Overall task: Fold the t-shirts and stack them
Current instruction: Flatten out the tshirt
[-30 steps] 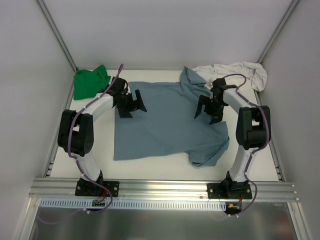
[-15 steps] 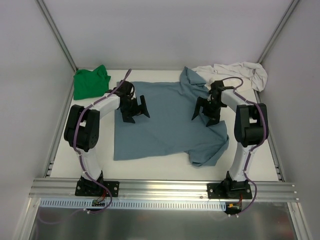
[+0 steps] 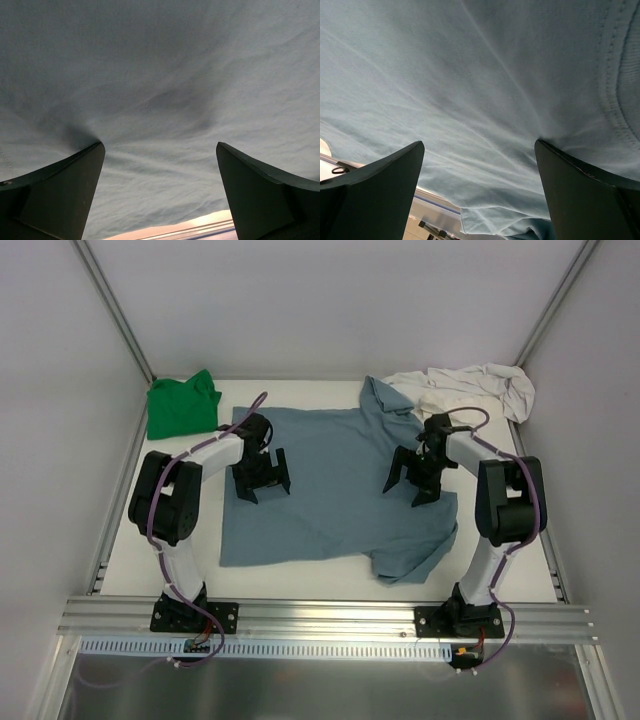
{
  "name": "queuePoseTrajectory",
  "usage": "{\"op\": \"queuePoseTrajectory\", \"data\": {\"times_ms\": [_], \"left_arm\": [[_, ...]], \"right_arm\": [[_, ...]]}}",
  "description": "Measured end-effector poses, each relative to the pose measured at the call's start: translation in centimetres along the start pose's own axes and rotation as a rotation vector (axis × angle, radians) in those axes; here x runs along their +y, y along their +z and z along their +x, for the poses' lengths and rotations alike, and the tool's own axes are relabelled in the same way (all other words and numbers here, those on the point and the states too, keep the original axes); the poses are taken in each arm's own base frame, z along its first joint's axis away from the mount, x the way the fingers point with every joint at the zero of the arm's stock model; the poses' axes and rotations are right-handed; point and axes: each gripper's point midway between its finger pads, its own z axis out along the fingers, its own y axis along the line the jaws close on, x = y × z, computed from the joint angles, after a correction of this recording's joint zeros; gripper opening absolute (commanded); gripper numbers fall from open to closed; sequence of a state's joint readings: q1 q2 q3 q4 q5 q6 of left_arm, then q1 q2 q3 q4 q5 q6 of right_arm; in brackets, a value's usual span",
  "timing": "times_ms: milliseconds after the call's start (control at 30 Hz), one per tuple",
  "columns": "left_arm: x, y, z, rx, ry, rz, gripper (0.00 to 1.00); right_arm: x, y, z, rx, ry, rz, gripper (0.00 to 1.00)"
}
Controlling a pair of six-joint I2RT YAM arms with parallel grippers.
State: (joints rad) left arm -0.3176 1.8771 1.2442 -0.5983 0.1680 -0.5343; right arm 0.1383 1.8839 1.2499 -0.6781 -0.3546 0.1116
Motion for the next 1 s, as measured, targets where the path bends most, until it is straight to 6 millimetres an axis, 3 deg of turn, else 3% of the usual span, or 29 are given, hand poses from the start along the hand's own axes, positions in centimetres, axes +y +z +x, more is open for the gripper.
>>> {"op": "queuePoseTrajectory", "data": {"times_ms": [433,767,900,1000], "left_arm": [[3.0,-0.6,3.8,0.023,0.010,-0.099,0.99],[4.5,-1.1,5.2,0.032,0.009,-0.139,0.99],[4.8,-2.5,4.7,-0.016,0.024,-0.157,0.99],[2.3,-6.5,1.7,-0.185,0.060,-0.062,0.99]], "right_arm": [[-1.3,-0.5,4.6,0.035,0.017,-0.009,0.99],[-2.9,-1.4,8.7,0.054,0.036,0.015,1.00],[-2.0,-3.8,7.7,0.032,0.029,0.034,0.99],[2.0,-8.8,2.1,-0.120,-0.034,-0.012,0.99]]}}
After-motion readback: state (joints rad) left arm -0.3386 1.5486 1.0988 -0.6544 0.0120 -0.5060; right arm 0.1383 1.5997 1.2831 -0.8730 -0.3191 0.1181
